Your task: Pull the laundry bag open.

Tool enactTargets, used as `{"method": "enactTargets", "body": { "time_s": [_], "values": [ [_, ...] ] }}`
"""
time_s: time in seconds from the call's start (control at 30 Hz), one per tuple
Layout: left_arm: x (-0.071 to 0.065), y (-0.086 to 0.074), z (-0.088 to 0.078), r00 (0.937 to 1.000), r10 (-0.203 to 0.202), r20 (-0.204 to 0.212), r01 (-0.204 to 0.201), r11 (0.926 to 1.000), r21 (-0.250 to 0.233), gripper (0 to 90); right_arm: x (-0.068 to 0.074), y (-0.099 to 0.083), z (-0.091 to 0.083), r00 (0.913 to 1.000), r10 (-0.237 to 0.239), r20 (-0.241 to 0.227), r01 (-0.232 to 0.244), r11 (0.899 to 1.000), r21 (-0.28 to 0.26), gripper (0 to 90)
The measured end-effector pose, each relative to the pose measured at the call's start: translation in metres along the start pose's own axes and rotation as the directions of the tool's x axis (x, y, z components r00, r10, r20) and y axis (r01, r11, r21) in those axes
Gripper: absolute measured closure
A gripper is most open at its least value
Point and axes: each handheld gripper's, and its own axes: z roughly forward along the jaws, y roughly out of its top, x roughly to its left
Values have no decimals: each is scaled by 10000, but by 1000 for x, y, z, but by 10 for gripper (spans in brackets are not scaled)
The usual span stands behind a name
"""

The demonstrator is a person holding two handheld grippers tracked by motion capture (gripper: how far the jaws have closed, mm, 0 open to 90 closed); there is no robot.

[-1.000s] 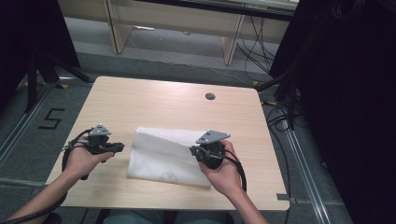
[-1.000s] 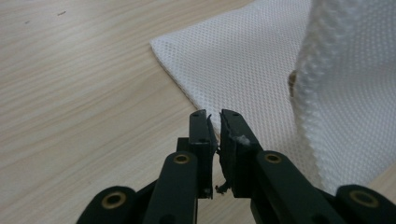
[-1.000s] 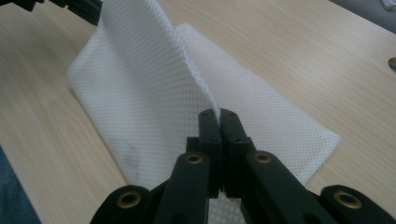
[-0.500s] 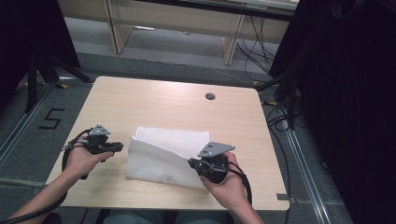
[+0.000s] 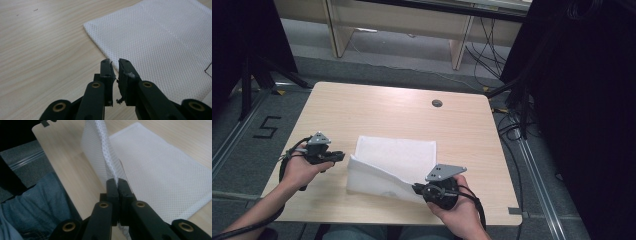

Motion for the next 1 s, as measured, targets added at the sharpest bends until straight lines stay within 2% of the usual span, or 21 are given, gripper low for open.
{"method": "enactTargets", "body": {
  "time_s": [0.07, 0.1, 0.13, 0.17, 0.2, 0.23, 0.27, 0.3, 0.37, 0.4, 0.43, 0.53, 0.57, 0.6, 0.63, 0.8, 0.87, 0.9, 0.93, 0.97, 1.0],
  "values": [
    [0, 5, -2, 9999, 124, 17, -124, 9999, -101, 812, 1, -3, 0, 9998, -71, -202, 72, 10000, 50, 900],
    [-2, 7, -1, 9999, -146, 49, 148, 9992, -362, 812, 2, -5, 1, 9993, -177, -333, 180, 9998, 84, 900],
    [-1, 10, -2, 10000, 37, 50, -35, 9991, -417, 813, 3, -6, 1, 9992, -179, -367, 184, 9997, 136, 900],
    [-2, 13, -3, 10000, 29, 92, -24, 9988, -489, 813, 5, -9, 3, 9991, -133, -397, 134, 9999, 18, 900],
    [-3, 15, -2, 9999, -15, 122, 22, 9980, -634, 813, 5, -9, 2, 9977, -259, -622, 274, 9993, 241, 900],
    [-4, 17, -3, 9998, 128, 149, -118, 9979, -639, 813, 7, -11, 2, 9981, -126, -601, 144, 9994, 306, 900],
    [-5, 18, -2, 9997, 116, 198, -102, 9977, -668, 813, 10, -13, 5, 9982, 88, -594, -85, 10000, 47, 900],
    [-6, 19, -2, 9993, 214, 297, -195, 9979, -616, 813, 8, -13, 3, 9963, -352, -784, 381, 9986, 363, 900],
    [-9, 21, -1, 9991, 322, 289, -302, 9972, -684, 811, 11, -16, 3, 9959, -206, -882, 250, 9985, 491, 900],
    [-10, 22, 0, 9987, 337, 381, -311, 9972, -677, 810, 13, -17, 4, 9960, -150, -885, 181, 9992, 352, 900],
    [-12, 23, 0, 9985, 352, 426, -323, 9972, -672, 810, 14, -17, 3, 9947, -252, -996, 311, 9978, 586, 900],
    [-15, 25, 2, 9966, 532, 622, -494, 9969, -606, 804, 16, -20, 4, 9922, -350, -1196, 441, 9962, 745, 900],
    [-18, 26, 4, 9950, 577, 811, -532, 9970, -571, 802, 18, -22, 5, 9916, -321, -1250, 415, 9964, 734, 900],
    [-19, 27, 5, 9944, 654, 825, -614, 9968, -507, 799, 16, -23, 8, 9884, -664, -1364, 772, 9941, 760, 900],
    [-21, 28, 6, 9933, 716, 912, -677, 9967, -449, 798, 19, -24, 8, 9901, -298, -1373, 438, 9940, 1001, 900],
    [-32, 31, 12, 9843, 1086, 1392, -1084, 9941, -86, 792, 24, -32, 18, 9858, -227, -1665, 491, 9865, 1560, 900],
    [-37, 31, 15, 9778, 1274, 1661, -1306, 9914, 87, 779, 24, -35, 24, 9836, -447, -1746, 739, 9836, 1647, 900],
    [-39, 30, 17, 9723, 1473, 1818, -1527, 9881, 161, 775, 25, -36, 25, 9833, -239, -1802, 572, 9817, 1818, 900],
    [-43, 29, 19, 9681, 1632, 1903, -1710, 9849, 254, 770, 25, -37, 29, 9818, -427, -1849, 772, 9799, 1838, 900],
    [-47, 28, 21, 9676, 1581, 1969, -1680, 9852, 347, 763, 25, -38, 31, 9819, -411, -1851, 784, 9769, 1989, 900],
    [-51, 27, 24, 9640, 1672, 2068, -1805, 9824, 471, 756, 26, -39, 33, 9815, -436, -1865, 823, 9752, 2053, 900]
  ]
}}
